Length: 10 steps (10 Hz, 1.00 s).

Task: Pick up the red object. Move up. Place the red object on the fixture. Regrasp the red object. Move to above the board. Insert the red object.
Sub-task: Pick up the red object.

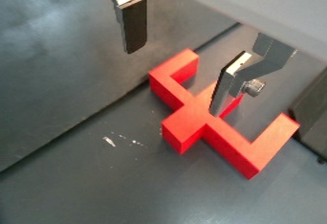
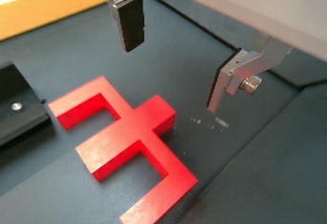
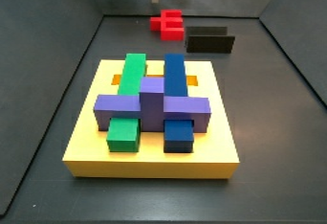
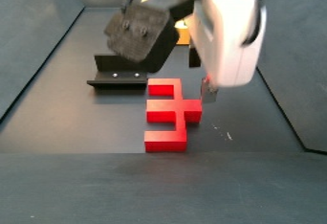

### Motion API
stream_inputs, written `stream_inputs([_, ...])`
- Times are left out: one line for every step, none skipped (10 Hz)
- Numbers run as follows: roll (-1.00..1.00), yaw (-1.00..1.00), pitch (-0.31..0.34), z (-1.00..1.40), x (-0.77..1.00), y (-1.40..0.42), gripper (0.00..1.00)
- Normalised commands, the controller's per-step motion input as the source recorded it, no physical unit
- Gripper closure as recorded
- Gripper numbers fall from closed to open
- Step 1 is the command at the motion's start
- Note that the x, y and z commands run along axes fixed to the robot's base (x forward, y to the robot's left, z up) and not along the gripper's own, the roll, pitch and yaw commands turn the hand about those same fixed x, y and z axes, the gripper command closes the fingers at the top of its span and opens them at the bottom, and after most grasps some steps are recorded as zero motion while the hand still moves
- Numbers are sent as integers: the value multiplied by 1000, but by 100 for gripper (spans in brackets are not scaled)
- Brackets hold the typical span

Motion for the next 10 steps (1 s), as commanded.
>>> stream_inputs([0,-231,0,-611,91,0,0])
stream_inputs([0,-163,-11,-574,51,-9,0])
stream_inputs([-27,-171,0,-491,34,0,0])
stream_inputs([-56,-217,0,-334,0,0,0])
stream_inputs([-96,-206,-10,-329,57,0,0])
stream_inputs([-109,-157,-26,-340,111,0,0])
stream_inputs([-53,-149,-13,-354,0,0,0])
stream_inputs([0,-180,0,-354,0,-9,0])
stream_inputs([-9,-160,0,-343,0,0,0])
stream_inputs([-13,-129,0,-317,51,0,0])
